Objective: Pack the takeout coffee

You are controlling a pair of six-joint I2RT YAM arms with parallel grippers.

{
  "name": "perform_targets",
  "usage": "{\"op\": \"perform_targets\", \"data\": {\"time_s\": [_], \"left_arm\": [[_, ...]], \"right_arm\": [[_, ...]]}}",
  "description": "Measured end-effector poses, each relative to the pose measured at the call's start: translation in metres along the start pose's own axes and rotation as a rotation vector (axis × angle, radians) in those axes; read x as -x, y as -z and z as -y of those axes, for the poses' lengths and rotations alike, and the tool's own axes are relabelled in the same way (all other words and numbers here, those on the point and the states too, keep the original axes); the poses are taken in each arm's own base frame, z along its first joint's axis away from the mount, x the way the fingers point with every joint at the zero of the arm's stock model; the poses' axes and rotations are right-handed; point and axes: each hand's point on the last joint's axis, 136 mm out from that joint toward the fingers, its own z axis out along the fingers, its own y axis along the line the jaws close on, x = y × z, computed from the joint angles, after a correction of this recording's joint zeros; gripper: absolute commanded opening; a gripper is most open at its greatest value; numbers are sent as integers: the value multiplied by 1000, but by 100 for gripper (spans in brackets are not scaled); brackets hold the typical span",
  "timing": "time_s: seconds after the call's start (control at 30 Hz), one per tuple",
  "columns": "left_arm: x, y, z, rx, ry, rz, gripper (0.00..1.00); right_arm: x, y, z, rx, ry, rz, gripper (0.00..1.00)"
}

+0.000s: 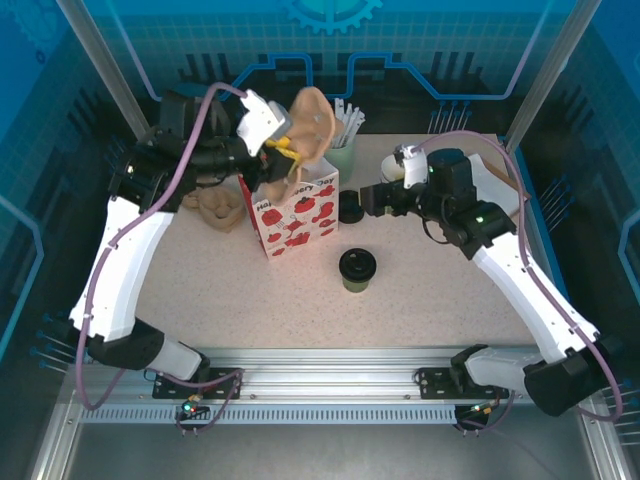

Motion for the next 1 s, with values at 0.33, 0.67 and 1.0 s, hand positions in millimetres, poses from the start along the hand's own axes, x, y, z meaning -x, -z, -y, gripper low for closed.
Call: {"op": "perform_targets", "data": {"time_s": [0.33, 0.67, 1.0], "left_arm": [[-22, -15, -70, 101, 89, -23, 30], [-40, -37, -92, 104, 114, -58, 30], [-46, -43, -95, 82, 112, -61, 29]], "right_arm": [[33, -63, -18, 100, -62, -15, 76], [40, -132, -17, 78, -51, -101, 57], [19, -166, -15, 62, -46, -192, 35]]}}
